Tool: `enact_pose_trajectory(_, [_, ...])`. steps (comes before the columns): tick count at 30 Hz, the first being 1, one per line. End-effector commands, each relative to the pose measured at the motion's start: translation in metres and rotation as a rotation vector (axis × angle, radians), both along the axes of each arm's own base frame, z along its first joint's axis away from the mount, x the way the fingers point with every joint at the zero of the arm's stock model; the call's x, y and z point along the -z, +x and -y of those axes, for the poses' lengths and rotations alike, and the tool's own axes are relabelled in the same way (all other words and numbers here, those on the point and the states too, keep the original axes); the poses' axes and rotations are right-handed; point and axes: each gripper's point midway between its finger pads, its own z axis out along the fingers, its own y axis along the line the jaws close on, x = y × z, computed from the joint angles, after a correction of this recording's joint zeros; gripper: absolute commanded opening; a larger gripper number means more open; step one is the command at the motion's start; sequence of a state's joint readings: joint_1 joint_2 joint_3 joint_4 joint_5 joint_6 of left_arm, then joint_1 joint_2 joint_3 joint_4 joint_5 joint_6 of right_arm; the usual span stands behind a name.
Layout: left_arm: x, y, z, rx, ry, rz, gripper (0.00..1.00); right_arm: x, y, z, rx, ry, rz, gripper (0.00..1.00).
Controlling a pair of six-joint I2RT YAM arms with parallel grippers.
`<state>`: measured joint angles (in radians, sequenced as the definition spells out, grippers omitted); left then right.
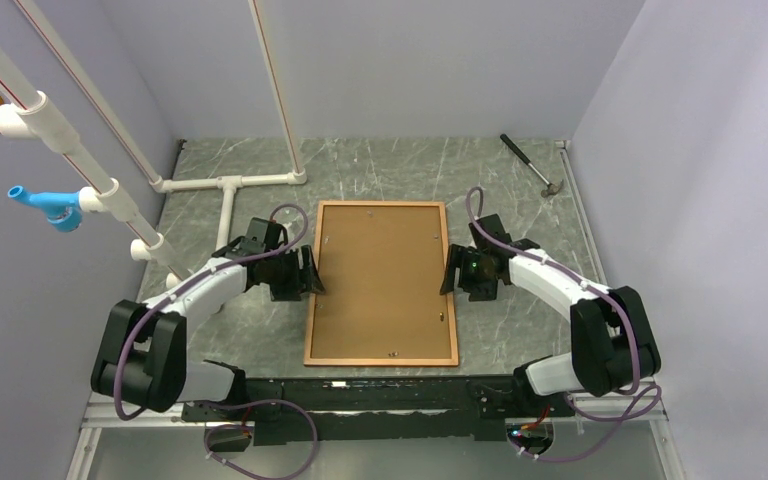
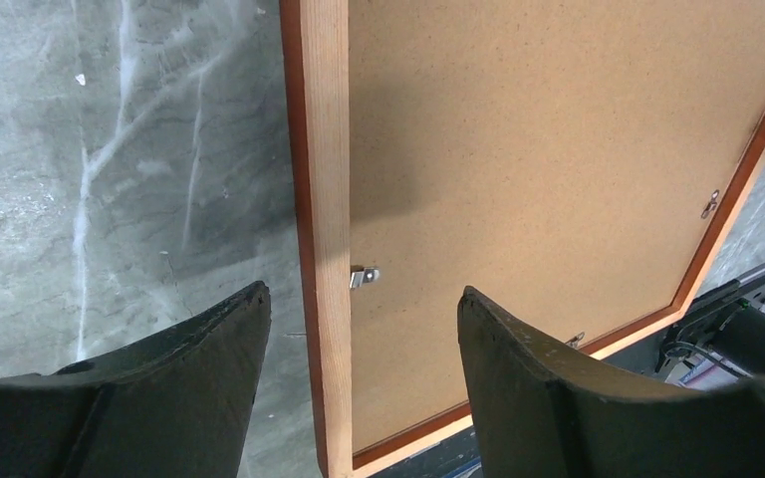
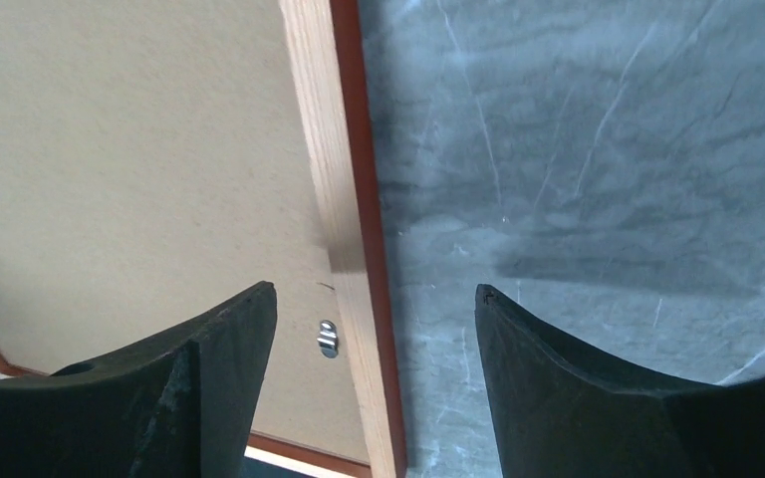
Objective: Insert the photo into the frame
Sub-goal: Install the photo frame at the center of the board.
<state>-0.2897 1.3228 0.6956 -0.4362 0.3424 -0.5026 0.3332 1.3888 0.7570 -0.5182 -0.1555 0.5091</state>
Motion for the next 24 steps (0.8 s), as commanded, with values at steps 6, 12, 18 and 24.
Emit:
enact_pose_trajectory(6, [0.010,0.005,-0.003,-0.014,0.013,-0.019,0.73,0.024,-0.036,-0.002,-0.032,-0.093,-0.106,0.73])
enact_pose_trajectory(12, [0.015,0.004,-0.006,-0.017,0.033,-0.030,0.73,0.028,-0.043,-0.004,-0.043,-0.135,-0.112,0.59])
enact_pose_trajectory(18, [0.019,0.003,-0.003,-0.012,0.018,-0.043,0.73,0.030,-0.053,-0.006,-0.066,-0.171,-0.123,0.56])
enact_pose_trajectory(24, [0.021,0.003,-0.002,-0.010,0.016,-0.048,0.73,0.033,-0.063,-0.008,-0.076,-0.171,-0.138,0.56])
